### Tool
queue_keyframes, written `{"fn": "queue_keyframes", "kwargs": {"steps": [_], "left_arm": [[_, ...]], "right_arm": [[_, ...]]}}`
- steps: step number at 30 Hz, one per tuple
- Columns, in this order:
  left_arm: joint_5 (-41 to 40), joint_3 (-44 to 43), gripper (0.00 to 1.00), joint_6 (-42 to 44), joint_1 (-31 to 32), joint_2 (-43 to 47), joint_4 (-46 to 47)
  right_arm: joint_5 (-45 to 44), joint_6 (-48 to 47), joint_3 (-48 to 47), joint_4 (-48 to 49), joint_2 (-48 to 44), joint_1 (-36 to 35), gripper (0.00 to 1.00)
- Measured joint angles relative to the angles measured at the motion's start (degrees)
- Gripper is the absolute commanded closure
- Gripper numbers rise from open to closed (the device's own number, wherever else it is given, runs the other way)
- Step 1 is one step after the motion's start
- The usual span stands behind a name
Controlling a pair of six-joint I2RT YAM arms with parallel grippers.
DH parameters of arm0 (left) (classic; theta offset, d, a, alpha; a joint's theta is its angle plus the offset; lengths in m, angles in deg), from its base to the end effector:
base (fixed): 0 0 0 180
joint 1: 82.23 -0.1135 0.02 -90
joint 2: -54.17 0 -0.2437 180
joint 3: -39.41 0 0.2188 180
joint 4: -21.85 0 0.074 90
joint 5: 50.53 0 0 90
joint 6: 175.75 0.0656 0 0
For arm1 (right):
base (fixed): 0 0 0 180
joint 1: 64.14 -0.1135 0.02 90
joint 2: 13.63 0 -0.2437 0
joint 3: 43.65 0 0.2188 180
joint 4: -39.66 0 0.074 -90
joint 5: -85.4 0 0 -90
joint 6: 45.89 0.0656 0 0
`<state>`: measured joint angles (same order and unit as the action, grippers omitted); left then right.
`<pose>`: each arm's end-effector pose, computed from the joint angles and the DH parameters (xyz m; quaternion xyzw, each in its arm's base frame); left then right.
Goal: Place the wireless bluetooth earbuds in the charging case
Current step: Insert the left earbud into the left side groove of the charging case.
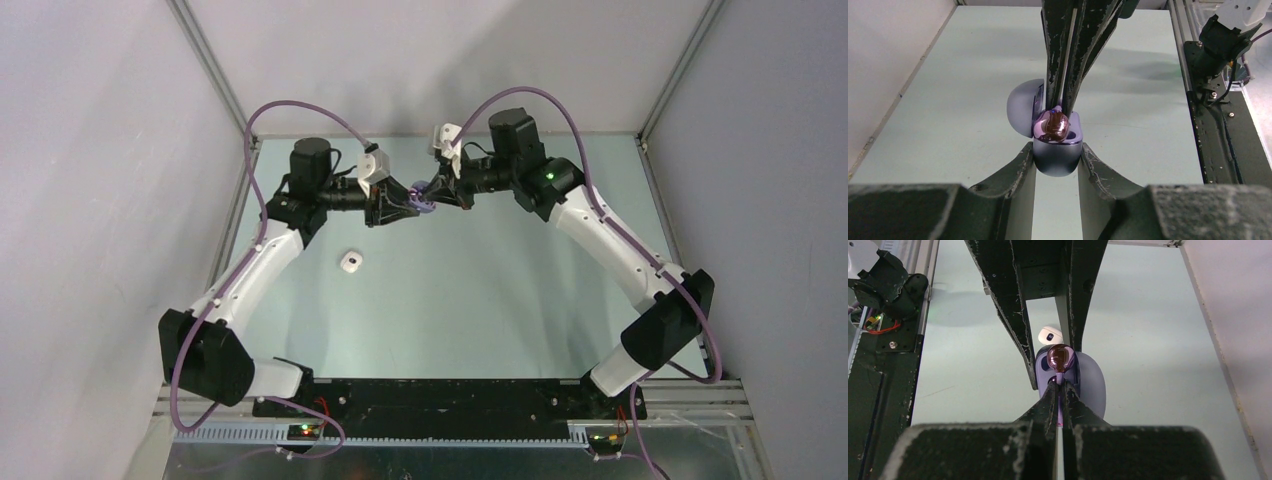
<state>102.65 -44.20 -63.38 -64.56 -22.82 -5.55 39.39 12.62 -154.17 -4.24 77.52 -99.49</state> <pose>0.2484 -0.1406 0.3394 0.5196 0.5569 -0.4109 0.5011 0.2522 0.2348 0.3794 -0.5986 0.5394 0.3318 0.4905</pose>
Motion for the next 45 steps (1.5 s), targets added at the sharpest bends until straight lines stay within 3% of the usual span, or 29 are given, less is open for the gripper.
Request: {"fn": "queue_keyframes", "kwargs": {"steps": [24, 34, 45], "left_arm": [[-0.15, -0.02, 1.00, -1.31, 0.22, -0.63, 1.09], [-2.99, -2.05, 1.00, 4.98, 0.74, -1.11, -6.03], [-3.67, -2.32, 1.00, 7.34, 0.96, -1.14, -7.69]], "right_arm": [[1.20, 0.87, 4.50, 4.09, -2.34, 0.74, 1.00], [-2.08, -1.53, 4.50, 2.54, -2.34, -0.83, 1.00], [-3.26, -1.46, 4.50, 2.56, -2.34, -1.18, 0.98]]}}
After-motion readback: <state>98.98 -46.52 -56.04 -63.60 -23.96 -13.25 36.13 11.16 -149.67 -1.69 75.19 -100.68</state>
